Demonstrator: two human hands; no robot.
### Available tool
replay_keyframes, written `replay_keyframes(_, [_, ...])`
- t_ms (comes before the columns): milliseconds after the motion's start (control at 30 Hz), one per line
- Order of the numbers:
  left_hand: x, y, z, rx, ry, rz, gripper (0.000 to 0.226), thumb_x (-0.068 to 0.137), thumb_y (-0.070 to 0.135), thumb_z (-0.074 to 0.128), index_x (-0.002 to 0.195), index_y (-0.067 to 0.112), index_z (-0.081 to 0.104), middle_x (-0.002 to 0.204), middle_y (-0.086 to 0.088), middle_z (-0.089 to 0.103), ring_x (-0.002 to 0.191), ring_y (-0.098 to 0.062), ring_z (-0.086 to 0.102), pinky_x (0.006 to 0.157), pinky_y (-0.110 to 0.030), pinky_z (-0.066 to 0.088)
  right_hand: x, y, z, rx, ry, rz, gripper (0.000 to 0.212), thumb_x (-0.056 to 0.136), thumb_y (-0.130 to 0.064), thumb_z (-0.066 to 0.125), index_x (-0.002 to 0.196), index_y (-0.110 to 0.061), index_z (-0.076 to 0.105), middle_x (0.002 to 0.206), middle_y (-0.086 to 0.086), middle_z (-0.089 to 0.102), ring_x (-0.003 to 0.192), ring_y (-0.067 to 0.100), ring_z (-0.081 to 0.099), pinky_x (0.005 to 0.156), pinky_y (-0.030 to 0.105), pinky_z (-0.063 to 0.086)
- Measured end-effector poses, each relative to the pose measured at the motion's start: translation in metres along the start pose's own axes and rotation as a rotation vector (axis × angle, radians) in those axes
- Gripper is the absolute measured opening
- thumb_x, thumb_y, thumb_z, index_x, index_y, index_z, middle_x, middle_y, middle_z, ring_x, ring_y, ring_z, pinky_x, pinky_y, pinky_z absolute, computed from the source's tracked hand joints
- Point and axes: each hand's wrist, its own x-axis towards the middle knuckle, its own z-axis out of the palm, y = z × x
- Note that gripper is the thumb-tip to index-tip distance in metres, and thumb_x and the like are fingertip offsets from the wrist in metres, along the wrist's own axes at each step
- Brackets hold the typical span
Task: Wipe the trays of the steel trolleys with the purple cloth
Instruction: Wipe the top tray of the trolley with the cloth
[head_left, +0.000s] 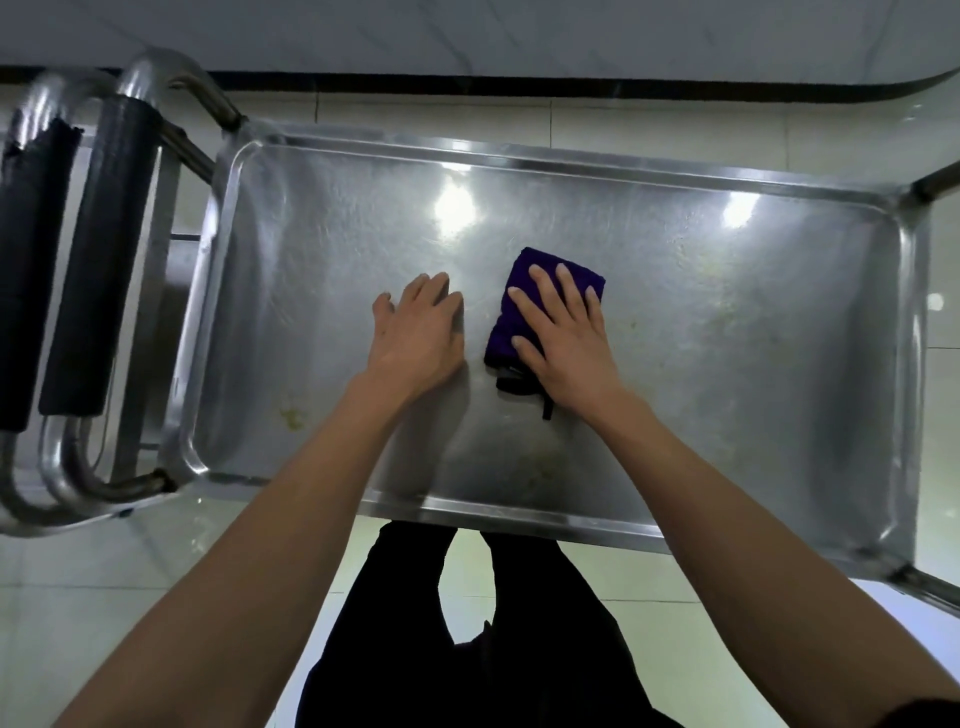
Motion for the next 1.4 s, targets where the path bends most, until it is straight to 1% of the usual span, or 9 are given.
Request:
replay_keyframes(100, [-0.01,-0.02,0.003,-0.055,0.04,-0.02,0.051,0.091,0.02,0.053,0.141,0.014,0.049,0.157,-0.005,0.036,0.147,-0.024,0.028,0.118,-0.054,0.02,0.006,-0.017,0.0,-0.002,-0.005,-0.005,0.06,0.103,-0.042,0.036,0.158,-0.027,0.017,0.167,0.0,-0.001,0.153,0.024,-0.012,0.123,0.05,-0.004])
replay_keyframes(167, [-0.021,-0.041,0.003,-0.105,0.084,-0.073,0.055,0.091,0.02,0.054,0.145,0.015,0.047,0.158,-0.005,0.037,0.146,-0.024,0.03,0.117,-0.051,0.021,0.012,-0.033,0.002,-0.005,-0.006,-0.014,0.06,0.103,-0.041,0.038,0.158,-0.027,0.018,0.167,0.001,0.0,0.153,0.025,-0.011,0.123,0.051,-0.003])
replay_keyframes(433, [-0.068,-0.117,-0.003,-0.145,0.146,-0.179,0.048,0.09,0.024,0.052,0.137,0.013,0.053,0.148,-0.009,0.047,0.137,-0.029,0.04,0.111,-0.053,0.033,0.044,-0.121,0.022,0.012,-0.004,-0.122,0.063,0.1,-0.038,0.042,0.157,-0.025,0.019,0.167,0.0,0.003,0.153,0.024,-0.009,0.123,0.051,-0.004])
replay_keyframes(600, [-0.091,-0.157,-0.003,-0.151,0.18,-0.305,0.049,0.092,0.027,0.054,0.139,0.02,0.046,0.156,-0.008,0.033,0.15,-0.03,0.019,0.118,-0.06,0.022,0.06,-0.179,0.032,0.162,0.017,-0.155,0.063,0.095,-0.031,0.053,0.152,-0.018,0.028,0.166,-0.001,0.01,0.153,0.021,-0.004,0.124,0.05,-0.001])
replay_keyframes(667, [-0.097,-0.171,-0.004,-0.135,0.189,-0.362,0.05,0.093,0.026,0.052,0.142,0.019,0.043,0.159,-0.009,0.027,0.151,-0.031,0.014,0.118,-0.06,0.022,0.067,-0.198,0.037,0.16,0.012,-0.199,0.061,0.096,-0.031,0.053,0.151,-0.018,0.029,0.166,0.0,0.01,0.153,0.022,-0.003,0.124,0.05,-0.001])
replay_keyframes(800, [-0.105,-0.191,-0.002,-0.178,0.219,-0.412,0.051,0.096,0.016,0.05,0.146,0.013,0.041,0.16,-0.012,0.026,0.149,-0.031,0.022,0.115,-0.053,0.035,0.083,-0.231,0.046,0.131,0.008,-0.262,0.062,0.097,-0.032,0.052,0.152,-0.016,0.029,0.166,0.002,0.01,0.154,0.024,-0.002,0.123,0.051,0.001])
replay_keyframes(1033, [-0.107,-0.204,0.0,-0.342,0.253,-0.459,0.05,0.096,0.009,0.047,0.146,0.01,0.042,0.158,-0.01,0.034,0.146,-0.027,0.029,0.115,-0.048,0.035,0.104,-0.27,0.055,0.155,0.03,-0.327,0.06,0.098,-0.028,0.054,0.152,-0.013,0.032,0.165,0.005,0.016,0.154,0.025,0.003,0.124,0.051,0.003])
replay_keyframes(1167, [-0.106,-0.208,-0.006,-0.539,0.305,-0.517,0.048,0.097,0.012,0.04,0.145,0.015,0.043,0.146,-0.007,0.049,0.131,-0.023,0.047,0.105,-0.046,0.046,0.116,-0.288,0.057,0.174,0.026,-0.383,0.057,0.1,-0.027,0.051,0.153,-0.014,0.034,0.165,0.004,0.017,0.154,0.024,0.003,0.124,0.05,0.002])
replay_keyframes(1400, [-0.104,-0.206,-0.009,-0.621,0.31,-0.573,0.052,0.097,0.021,0.039,0.15,0.017,0.036,0.152,-0.007,0.043,0.137,-0.021,0.042,0.111,-0.041,0.039,0.118,-0.298,0.057,0.19,0.009,-0.388,0.055,0.101,-0.028,0.048,0.153,-0.018,0.034,0.166,0.001,0.016,0.154,0.022,0.003,0.124,0.047,0.0])
